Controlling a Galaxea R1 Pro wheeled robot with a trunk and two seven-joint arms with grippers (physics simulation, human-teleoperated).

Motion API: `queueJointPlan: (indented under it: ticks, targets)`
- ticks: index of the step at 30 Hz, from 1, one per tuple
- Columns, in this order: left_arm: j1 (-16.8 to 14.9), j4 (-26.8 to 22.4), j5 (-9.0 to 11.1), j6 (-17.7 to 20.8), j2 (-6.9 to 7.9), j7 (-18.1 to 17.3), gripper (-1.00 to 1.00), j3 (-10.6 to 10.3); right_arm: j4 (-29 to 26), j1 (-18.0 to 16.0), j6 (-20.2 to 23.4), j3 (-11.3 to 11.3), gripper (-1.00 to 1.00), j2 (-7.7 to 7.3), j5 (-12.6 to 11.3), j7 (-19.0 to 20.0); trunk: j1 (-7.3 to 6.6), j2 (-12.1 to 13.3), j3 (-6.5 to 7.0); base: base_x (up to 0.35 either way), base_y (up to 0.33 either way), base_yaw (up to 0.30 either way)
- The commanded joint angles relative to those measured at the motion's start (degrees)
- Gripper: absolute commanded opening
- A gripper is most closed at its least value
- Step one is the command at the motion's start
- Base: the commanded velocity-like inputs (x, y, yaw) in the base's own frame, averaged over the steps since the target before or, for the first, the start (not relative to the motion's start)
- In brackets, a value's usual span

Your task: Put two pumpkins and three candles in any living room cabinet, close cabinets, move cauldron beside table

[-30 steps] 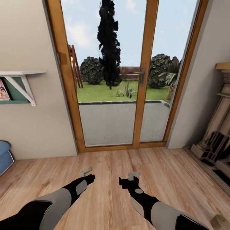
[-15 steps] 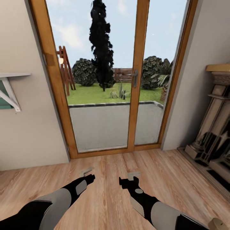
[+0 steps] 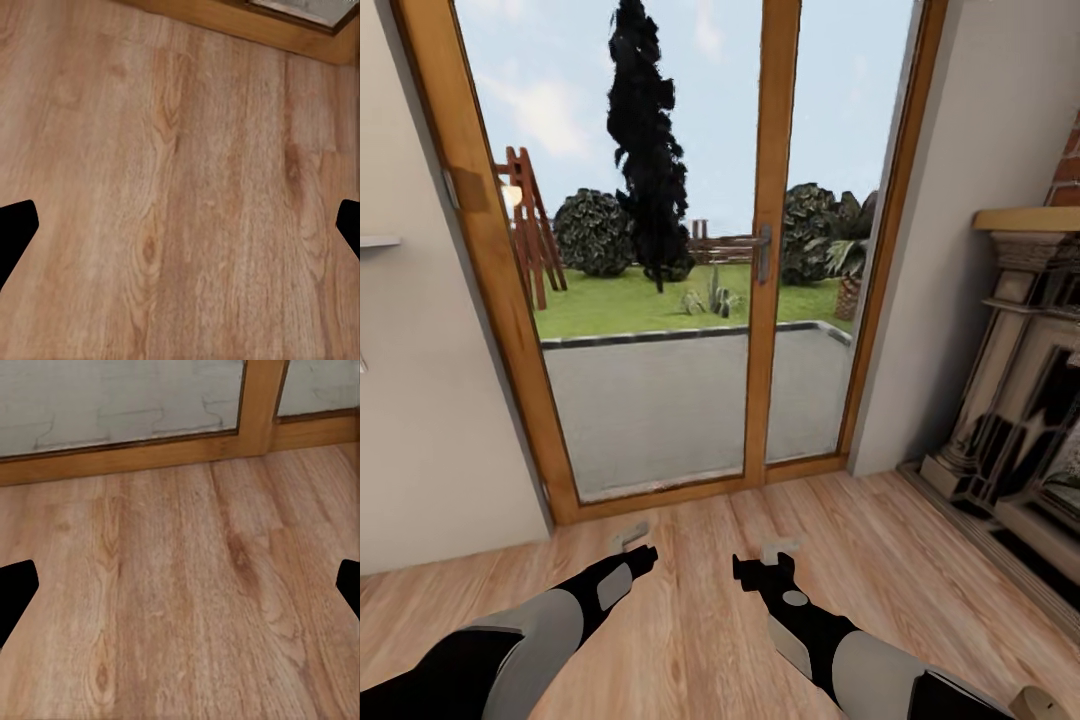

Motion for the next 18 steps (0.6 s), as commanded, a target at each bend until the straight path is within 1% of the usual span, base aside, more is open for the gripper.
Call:
queueJointPlan:
  ticks: [1,7,18]
  targets:
    - [0.0,-0.1,0.3,0.1,0.0,0.2,1.0,-0.2,0.0,-0.1,-0.2,0.5,1.0,0.01,-0.4,-0.3,0.02,0.0,0.01,0.189,0.159,-0.168]
    - [0.0,-0.1,0.3,0.1,0.0,0.2,1.0,-0.2,0.0,-0.1,-0.2,0.5,1.0,0.01,-0.4,-0.3,0.02,0.0,0.41,0.127,0.097,-0.168]
    - [0.0,-0.1,0.3,0.2,0.0,0.3,1.0,-0.2,0.0,-0.1,-0.2,0.5,1.0,0.01,-0.4,-0.3,0.02,0.0,1.13,0.017,0.012,-0.168]
